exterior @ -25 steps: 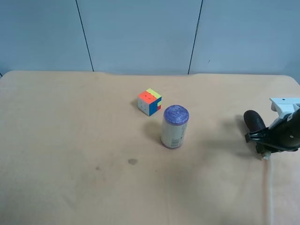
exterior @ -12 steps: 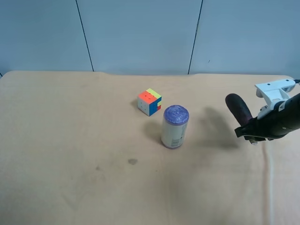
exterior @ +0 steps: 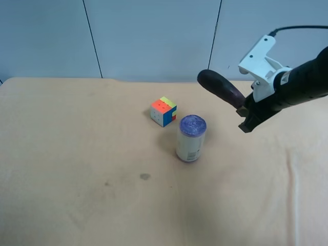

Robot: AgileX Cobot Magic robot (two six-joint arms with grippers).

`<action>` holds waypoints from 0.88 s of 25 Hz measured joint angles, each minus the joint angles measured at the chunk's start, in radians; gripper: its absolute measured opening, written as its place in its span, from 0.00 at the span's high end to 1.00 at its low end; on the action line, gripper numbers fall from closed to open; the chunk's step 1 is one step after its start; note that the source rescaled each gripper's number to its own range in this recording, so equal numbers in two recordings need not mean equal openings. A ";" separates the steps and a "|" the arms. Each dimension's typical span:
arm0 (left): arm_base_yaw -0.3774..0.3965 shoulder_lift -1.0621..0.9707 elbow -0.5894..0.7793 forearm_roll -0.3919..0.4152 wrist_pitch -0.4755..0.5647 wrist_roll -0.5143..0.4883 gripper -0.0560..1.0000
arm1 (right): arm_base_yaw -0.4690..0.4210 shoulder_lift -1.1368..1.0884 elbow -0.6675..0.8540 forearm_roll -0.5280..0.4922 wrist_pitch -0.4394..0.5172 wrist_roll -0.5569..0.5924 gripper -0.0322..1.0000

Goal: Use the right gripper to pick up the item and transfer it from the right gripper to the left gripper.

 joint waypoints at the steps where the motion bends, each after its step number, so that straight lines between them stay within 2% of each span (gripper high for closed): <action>1: 0.000 0.000 0.000 0.000 0.000 0.000 0.00 | 0.012 0.000 -0.022 0.000 0.000 -0.040 0.97; 4: 0.000 0.000 0.000 0.000 0.000 0.000 0.00 | 0.051 0.000 -0.086 0.000 -0.002 -0.114 0.97; 12: 0.000 0.000 0.000 0.000 0.000 0.000 0.00 | 0.143 0.003 -0.151 0.000 -0.076 -0.156 0.97; 22: 0.000 0.000 0.000 0.000 0.000 0.000 0.00 | 0.154 0.132 -0.152 0.000 0.001 -0.170 0.97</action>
